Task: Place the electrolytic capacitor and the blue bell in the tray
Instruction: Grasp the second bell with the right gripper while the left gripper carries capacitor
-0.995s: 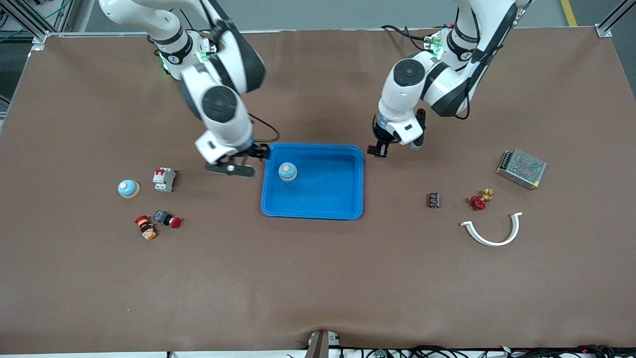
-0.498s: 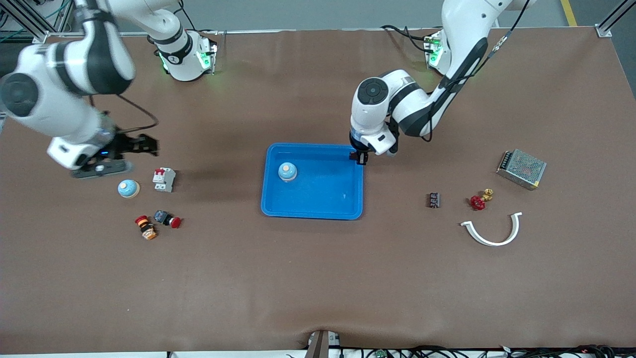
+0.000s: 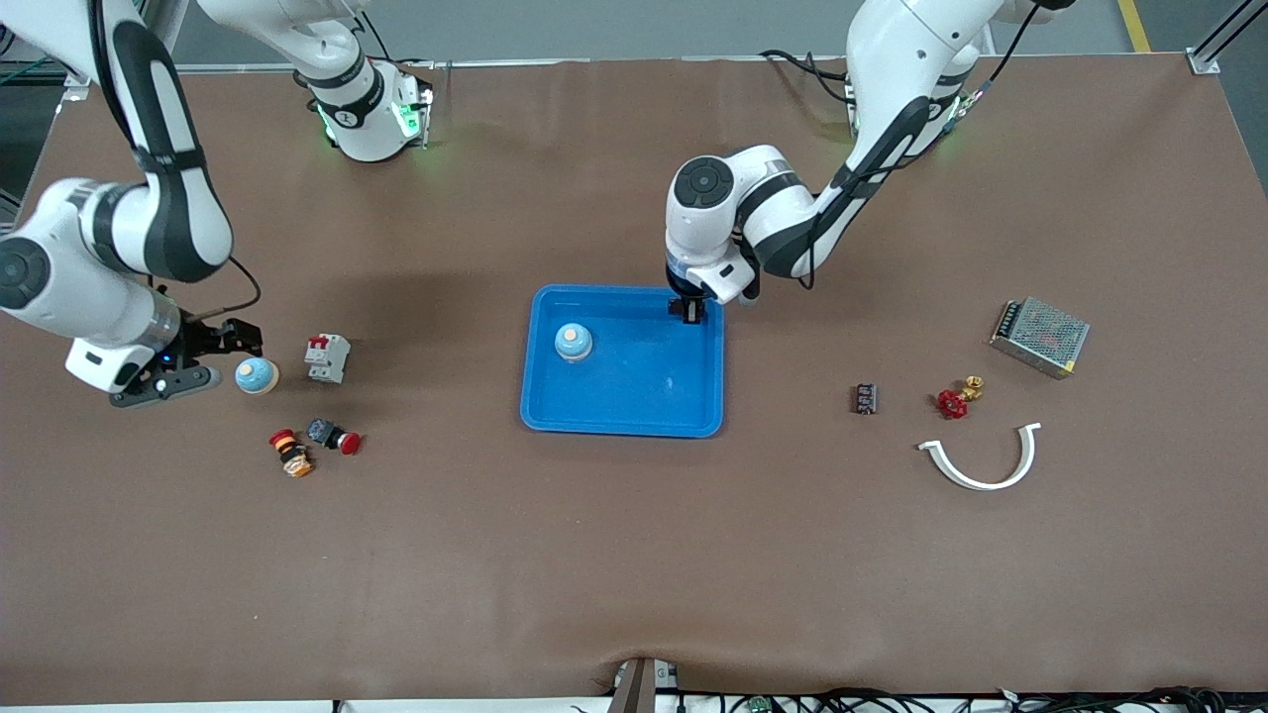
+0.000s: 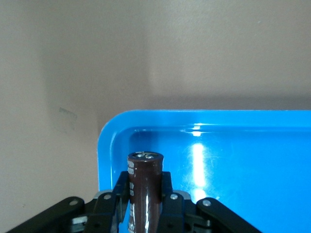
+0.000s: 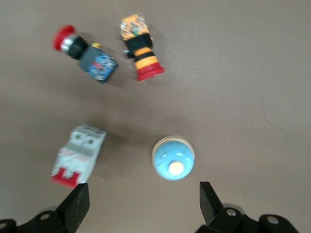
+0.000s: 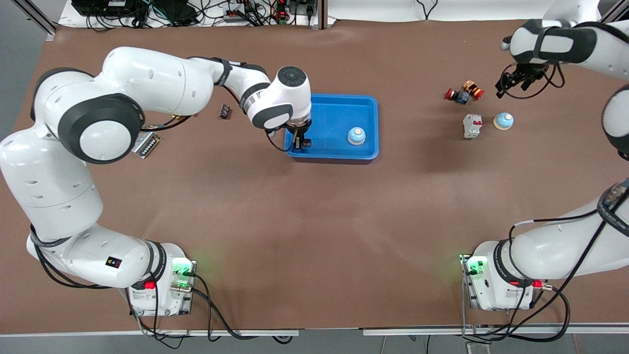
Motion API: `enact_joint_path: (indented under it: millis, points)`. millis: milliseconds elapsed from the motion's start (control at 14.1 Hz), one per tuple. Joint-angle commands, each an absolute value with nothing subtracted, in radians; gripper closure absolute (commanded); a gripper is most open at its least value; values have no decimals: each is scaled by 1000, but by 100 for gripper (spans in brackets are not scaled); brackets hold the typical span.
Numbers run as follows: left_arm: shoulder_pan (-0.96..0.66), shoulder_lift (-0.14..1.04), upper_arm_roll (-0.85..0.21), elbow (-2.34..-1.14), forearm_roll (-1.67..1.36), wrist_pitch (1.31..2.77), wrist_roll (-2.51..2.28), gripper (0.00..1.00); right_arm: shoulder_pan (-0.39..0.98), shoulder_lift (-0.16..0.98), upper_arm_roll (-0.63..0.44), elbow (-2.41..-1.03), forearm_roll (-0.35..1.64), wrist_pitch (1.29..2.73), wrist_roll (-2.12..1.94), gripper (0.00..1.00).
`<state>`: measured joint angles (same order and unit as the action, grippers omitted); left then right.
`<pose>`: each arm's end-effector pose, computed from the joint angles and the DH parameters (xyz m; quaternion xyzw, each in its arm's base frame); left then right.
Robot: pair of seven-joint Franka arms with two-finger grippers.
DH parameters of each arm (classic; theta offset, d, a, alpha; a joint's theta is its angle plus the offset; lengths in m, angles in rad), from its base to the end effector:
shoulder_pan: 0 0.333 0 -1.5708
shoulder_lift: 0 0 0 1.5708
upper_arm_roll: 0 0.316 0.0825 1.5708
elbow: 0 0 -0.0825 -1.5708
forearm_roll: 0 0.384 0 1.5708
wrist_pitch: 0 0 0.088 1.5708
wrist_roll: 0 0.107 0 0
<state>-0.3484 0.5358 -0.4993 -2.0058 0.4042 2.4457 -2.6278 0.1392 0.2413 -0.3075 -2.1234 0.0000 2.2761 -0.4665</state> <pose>0.4043 -0.4474 0.2141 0.7235 0.6903 0.0040 0.0001 0.5547 -0.0922 0.2960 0.9871 0.1511 -0.0481 0.0224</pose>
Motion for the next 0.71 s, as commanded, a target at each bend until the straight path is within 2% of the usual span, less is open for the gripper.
enact_joint_path:
  millis: [0,284,640]
  points:
    - [-448,564,-413,-1960,430,2422,-2672,100,109,311,-285,-2108,3,2345,-515,0]
    - [-485,600,-361,-1922,430,2421,-2678,100,68,367,-284,-2106,5,2419,-587,0]
    - [-521,623,-312,-1894,430,2421,-2678,100,35,396,-281,-2124,23,2439,-641,0]
